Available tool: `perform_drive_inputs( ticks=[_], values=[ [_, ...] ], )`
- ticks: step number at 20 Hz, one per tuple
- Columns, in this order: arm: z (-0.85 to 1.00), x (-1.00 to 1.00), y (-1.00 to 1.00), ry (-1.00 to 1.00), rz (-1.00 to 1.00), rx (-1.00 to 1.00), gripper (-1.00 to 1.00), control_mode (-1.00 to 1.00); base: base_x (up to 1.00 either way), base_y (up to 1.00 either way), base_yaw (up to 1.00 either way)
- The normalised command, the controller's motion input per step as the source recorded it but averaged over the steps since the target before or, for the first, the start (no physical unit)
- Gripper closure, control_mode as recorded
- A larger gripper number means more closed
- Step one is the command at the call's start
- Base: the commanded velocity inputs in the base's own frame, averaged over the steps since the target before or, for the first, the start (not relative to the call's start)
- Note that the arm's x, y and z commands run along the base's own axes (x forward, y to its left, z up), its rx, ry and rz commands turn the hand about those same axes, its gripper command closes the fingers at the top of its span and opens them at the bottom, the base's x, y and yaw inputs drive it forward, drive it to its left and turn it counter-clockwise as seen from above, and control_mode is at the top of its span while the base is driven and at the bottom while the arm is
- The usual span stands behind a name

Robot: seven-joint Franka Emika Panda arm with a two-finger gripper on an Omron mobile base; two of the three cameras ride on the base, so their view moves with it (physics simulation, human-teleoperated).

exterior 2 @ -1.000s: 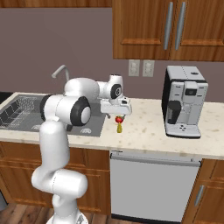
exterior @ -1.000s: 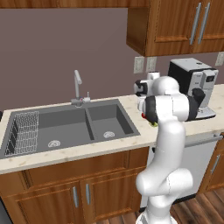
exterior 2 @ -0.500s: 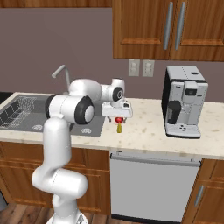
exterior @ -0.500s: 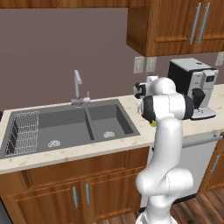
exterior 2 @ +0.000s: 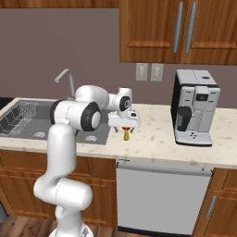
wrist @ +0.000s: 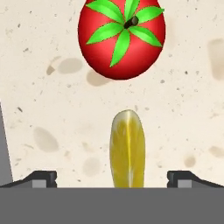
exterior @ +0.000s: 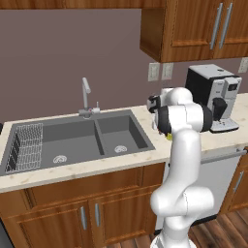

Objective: Put the tomato and lemon wedge in the pan. Then turn on the rear right burner and set the heat to medium.

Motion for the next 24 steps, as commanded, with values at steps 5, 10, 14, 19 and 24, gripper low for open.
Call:
perform_drive_inputs(
  ticks=[5, 10, 14, 19, 24],
  values=[
    [-0.04, 0.01, 0.00, 0.00, 0.00, 0.00, -1.00, -1.00, 0.00, 0.00, 0.00],
    [0.00, 0.06, -0.14, 0.00, 0.00, 0.00, -1.00, -1.00, 0.00, 0.00, 0.00],
    [0.00, 0.01, -0.26, 0.00, 0.00, 0.00, -1.00, -1.00, 0.00, 0.00, 0.00],
    [0.00, 0.00, -0.03, 0.00, 0.00, 0.01, -1.00, -1.00, 0.00, 0.00, 0.00],
    [-0.01, 0.00, 0.06, 0.00, 0.00, 0.02, -1.00, -1.00, 0.00, 0.00, 0.00]
  ],
)
